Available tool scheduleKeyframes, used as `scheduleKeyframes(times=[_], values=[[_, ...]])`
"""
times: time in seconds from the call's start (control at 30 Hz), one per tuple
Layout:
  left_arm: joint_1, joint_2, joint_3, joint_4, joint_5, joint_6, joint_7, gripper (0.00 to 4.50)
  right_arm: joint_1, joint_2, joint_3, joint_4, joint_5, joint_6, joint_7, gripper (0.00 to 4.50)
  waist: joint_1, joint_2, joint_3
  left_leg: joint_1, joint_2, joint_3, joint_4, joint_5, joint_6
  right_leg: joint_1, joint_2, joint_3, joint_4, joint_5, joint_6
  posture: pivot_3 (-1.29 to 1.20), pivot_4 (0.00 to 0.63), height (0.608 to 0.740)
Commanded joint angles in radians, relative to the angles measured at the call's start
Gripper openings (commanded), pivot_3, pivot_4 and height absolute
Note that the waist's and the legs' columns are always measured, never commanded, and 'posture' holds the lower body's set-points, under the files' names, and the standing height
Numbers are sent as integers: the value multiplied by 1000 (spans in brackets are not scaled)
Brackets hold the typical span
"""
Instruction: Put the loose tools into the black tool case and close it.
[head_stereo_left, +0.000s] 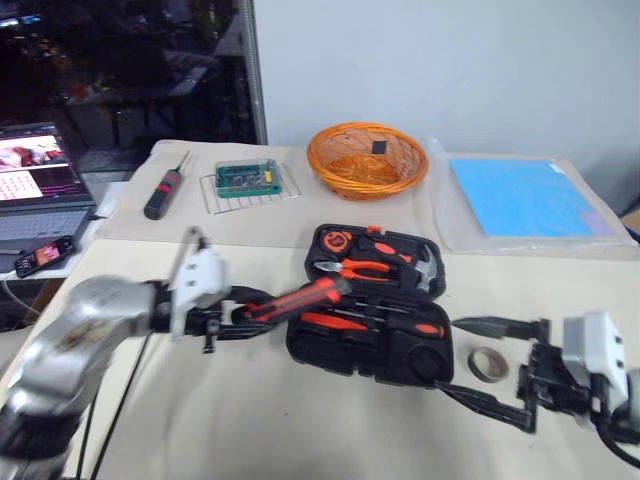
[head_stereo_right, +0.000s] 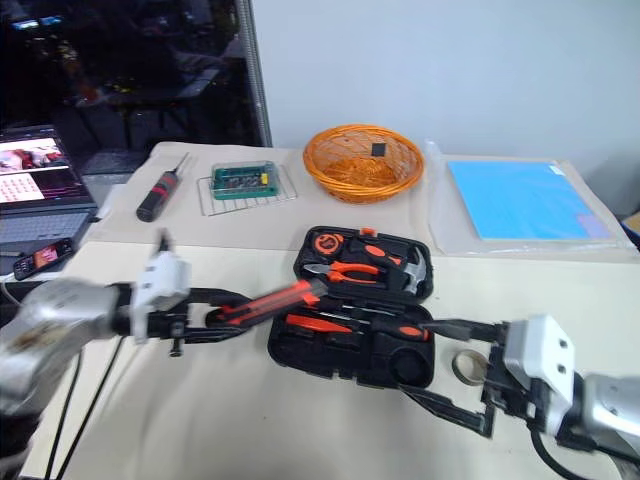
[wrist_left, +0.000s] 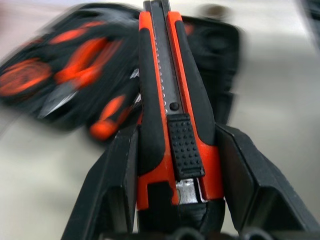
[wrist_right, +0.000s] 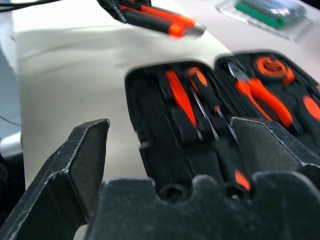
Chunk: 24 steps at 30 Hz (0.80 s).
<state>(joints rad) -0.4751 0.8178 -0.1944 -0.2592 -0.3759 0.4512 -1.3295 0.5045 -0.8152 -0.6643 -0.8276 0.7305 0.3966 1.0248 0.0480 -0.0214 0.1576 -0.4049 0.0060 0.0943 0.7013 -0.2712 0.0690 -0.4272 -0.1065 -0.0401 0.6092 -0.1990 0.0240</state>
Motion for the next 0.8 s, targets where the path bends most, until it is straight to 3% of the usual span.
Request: scheduleKeyframes(times=[0.03,0.27,0.63,0.7,0.77,0.8], values=[[-106,-55,-134,85,92,-48,-48,1789,48,19,-108,-66,33,-6,-4,4500,-11,-2,1,0,0,0,0,0,0,0,0,0,0,0,0,0,150,740],[-155,-143,-278,170,219,-88,-46,1789,144,27,-195,-124,52,11,2,4500,-19,-4,2,0,1,-2,1,0,1,0,1,1,1,-1,5,0,150,740],[-164,-160,-312,211,284,-122,-58,1789,113,-56,-240,1,41,-17,127,4500,-20,-4,2,2,1,-3,2,0,1,3,-1,2,1,-3,6,0,150,740],[-159,-177,-298,203,272,-111,-39,2790,96,-71,-239,22,38,-16,142,4500,-19,-4,2,3,1,-3,2,0,1,3,-1,1,1,-3,6,0,150,740],[-145,-191,-251,191,221,-99,-30,3333,80,-81,-235,29,38,-9,147,4500,-19,-4,2,3,2,-4,2,0,1,3,-1,1,1,-3,6,0,150,740],[-136,-204,-211,178,177,-79,-20,3818,75,-83,-234,27,41,-6,148,4500,-20,-3,2,2,2,-4,2,0,1,3,-1,1,1,-3,6,0,150,740]])
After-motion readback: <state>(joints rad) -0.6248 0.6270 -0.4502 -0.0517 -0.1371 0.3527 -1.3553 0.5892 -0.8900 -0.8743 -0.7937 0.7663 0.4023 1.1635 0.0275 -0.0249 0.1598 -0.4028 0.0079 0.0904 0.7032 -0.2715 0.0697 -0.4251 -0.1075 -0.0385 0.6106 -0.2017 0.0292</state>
